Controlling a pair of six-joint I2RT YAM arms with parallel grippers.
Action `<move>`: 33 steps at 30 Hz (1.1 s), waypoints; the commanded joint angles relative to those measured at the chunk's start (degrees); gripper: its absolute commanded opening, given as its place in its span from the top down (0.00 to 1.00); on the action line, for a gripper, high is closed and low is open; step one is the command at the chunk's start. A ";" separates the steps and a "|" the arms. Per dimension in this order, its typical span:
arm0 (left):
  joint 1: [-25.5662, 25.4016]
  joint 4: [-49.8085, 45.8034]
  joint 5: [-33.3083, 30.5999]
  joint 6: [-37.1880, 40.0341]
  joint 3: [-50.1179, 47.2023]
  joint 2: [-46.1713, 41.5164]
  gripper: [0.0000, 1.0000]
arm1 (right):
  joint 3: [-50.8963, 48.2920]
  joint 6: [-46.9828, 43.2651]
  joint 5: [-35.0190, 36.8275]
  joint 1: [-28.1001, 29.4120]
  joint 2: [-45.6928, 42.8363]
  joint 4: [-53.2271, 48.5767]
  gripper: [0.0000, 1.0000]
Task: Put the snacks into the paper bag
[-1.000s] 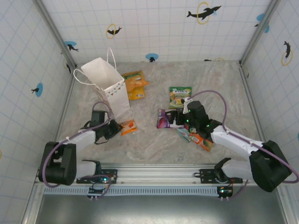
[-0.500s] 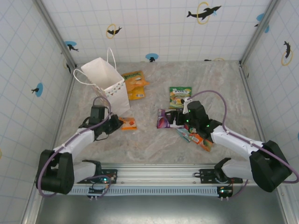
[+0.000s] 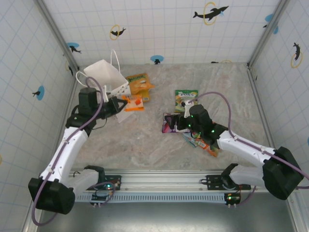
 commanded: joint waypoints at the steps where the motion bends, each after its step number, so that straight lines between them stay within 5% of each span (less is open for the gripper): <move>1: -0.49 1.74 -0.28 -2.05 6.86 0.46 1.00 | 3.12 -1.05 1.32 0.81 -1.02 1.38 0.00; 10: -0.52 -5.30 -23.19 -2.93 25.84 9.15 1.00 | 3.83 -0.68 1.67 1.59 -0.31 2.73 0.00; 14: -0.51 -8.14 -28.53 -1.24 30.05 13.05 1.00 | 4.09 -0.78 1.28 1.69 -0.05 2.74 0.00; 27: -0.51 -12.65 -35.56 1.06 30.40 16.53 1.00 | 3.93 -2.25 0.50 1.09 1.42 1.92 0.00; 33: -0.51 -1.11 -26.86 -0.12 23.79 11.20 1.00 | 4.27 -2.33 -0.20 1.09 2.80 2.77 0.00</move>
